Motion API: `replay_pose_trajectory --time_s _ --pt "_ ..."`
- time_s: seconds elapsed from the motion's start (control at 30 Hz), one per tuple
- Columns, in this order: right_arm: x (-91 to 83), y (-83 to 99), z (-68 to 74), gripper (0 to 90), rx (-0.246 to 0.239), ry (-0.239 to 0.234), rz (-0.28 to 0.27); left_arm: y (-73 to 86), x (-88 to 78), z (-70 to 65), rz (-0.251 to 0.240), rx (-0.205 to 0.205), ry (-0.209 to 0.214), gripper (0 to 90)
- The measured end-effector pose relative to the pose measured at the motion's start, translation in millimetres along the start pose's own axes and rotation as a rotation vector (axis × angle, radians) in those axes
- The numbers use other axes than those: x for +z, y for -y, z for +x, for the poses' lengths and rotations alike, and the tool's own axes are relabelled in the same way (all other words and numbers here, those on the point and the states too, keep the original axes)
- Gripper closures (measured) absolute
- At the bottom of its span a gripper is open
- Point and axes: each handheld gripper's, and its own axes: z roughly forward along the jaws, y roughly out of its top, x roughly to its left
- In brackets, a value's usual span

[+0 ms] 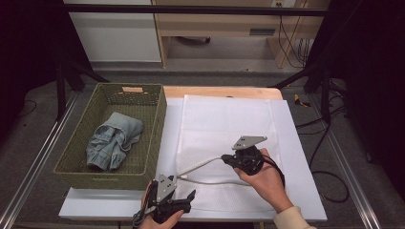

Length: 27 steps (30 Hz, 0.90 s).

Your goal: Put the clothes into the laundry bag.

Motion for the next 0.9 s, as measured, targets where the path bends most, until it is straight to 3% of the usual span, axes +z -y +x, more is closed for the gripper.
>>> replay_pose_trajectory --time_s 0.07,0.23,0.33,0.47,0.5,0.7,0.9 --pt "2.6 2.2 0.1 89.5 0.000 0.010 -0.011 -6.6 -1.4 0.1 -0.018 -0.016 0.007 11.0" --pt "7.4 3.2 -1.1 89.5 -0.012 0.027 -0.026 -20.2 0.4 2.9 -0.007 -0.019 0.016 10.6" --pt "7.6 2.1 -2.7 89.5 0.002 0.011 -0.054 -32.8 1.2 6.5 0.013 0.008 0.015 10.6" --pt "8.6 2.1 -4.5 89.5 0.002 0.008 -0.042 -47.1 -0.8 11.9 0.016 0.024 0.002 10.6" --pt "8.0 1.9 -5.0 89.5 -0.001 0.010 -0.032 -57.6 -2.9 16.9 0.023 0.025 0.000 10.6" --pt "8.1 3.7 -4.6 89.5 -0.002 -0.005 -0.023 -81.2 -11.8 34.4 0.069 0.067 -0.032 10.6" --pt "8.4 4.0 -1.1 89.4 0.000 -0.030 -0.033 -99.0 -25.2 60.8 0.072 0.052 -0.068 8.5"
